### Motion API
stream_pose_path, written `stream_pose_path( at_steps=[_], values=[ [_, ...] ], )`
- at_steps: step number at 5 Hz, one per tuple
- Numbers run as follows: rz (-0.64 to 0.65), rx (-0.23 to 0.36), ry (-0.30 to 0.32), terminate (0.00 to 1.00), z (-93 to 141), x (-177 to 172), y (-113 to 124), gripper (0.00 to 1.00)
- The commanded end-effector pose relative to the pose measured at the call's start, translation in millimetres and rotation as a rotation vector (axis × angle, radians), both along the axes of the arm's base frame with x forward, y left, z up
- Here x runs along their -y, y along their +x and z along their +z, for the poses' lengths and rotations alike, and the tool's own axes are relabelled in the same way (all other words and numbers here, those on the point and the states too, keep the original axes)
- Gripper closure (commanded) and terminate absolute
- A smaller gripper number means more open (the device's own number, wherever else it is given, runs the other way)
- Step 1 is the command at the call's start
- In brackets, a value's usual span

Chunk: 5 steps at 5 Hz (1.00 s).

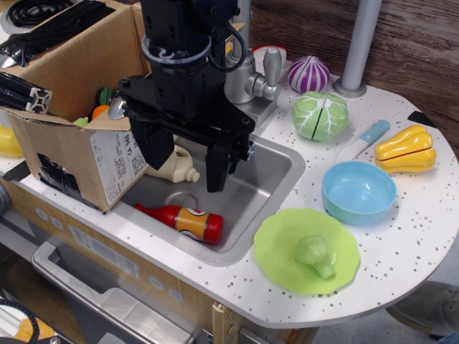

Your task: Pick up bowl and put in small4fbox

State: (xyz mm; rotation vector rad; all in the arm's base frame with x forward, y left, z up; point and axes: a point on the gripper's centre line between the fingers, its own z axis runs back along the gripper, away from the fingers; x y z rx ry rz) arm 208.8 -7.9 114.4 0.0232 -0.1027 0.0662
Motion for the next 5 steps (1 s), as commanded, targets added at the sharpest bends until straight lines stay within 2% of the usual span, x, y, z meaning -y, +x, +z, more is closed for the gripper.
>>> stream_pose_path(
  at_steps=[1, 2, 3, 4, 5],
  values=[
    [0.0, 0.0, 0.0, 0.0, 0, 0, 0, 0.0],
    [0.193, -0.009, -0.009, 0.0, 0, 23, 24, 0.0],
    [0.299, -0.031, -0.064, 0.0, -6, 35, 52, 0.0],
    [0.378, -0.01, -0.082, 0.0, -17, 49, 74, 0.0],
    [0.431, 0.041, -0.078, 0.0, -23, 61, 87, 0.0]
  ],
)
